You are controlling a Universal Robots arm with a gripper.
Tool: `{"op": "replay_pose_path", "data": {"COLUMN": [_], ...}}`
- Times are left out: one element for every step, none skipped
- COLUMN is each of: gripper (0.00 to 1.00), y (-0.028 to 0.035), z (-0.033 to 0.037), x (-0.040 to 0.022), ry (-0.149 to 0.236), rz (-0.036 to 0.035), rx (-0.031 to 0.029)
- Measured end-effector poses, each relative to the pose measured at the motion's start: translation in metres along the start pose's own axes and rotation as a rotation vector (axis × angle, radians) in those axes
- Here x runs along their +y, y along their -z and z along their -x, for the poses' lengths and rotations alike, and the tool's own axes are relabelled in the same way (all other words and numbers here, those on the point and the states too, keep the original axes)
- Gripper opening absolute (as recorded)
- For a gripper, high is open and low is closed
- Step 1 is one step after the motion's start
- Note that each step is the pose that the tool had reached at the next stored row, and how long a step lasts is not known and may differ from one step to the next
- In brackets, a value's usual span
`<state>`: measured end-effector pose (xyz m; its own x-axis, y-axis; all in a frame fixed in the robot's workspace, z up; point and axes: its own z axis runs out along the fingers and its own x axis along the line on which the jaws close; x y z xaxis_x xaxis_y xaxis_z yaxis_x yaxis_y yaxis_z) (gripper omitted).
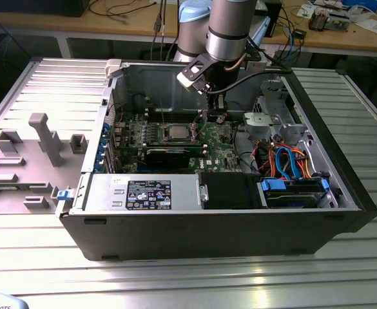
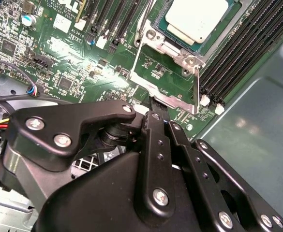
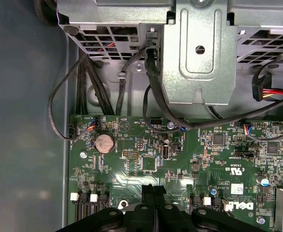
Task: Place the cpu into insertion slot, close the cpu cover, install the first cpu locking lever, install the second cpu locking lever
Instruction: 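Close the cpu cover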
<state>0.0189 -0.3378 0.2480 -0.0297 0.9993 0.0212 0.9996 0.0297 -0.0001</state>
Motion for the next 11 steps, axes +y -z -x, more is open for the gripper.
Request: {"op": "replay_pose_path", "data": {"gripper": [0.11,0.11,0.11,0.11,0.11,0.11,0.11,0.11,0.11,0.11,0.11], "y": [0.0000,-0.0001,-0.0001,-0.0001,-0.0001,-0.0002,-0.0002,-0.0002,-0.0002,-0.0003,-0.0003], "z": [0.0000,0.0000,0.0000,0.0000,0.0000,0.0000,-0.0001,-0.0001,-0.0001,-0.0001,-0.0001], "x": [-0.0003,-0.0005,-0.0007,-0.0008,-0.0013,-0.0019,-0.0033,-0.0038,-0.0042,-0.0047,-0.0050], "ry": [0.000,0.000,0.000,0.000,0.001,0.001,0.001,0.001,0.001,0.002,0.002], "rz": [0.0000,0.0000,0.0000,0.0000,0.0000,0.0001,0.0000,0.0000,0.0000,0.0000,0.0000], "rx": [0.0000,0.0000,0.0000,0.0000,0.0000,0.0001,0.0001,0.0001,0.0000,0.0000,0.0000]}}
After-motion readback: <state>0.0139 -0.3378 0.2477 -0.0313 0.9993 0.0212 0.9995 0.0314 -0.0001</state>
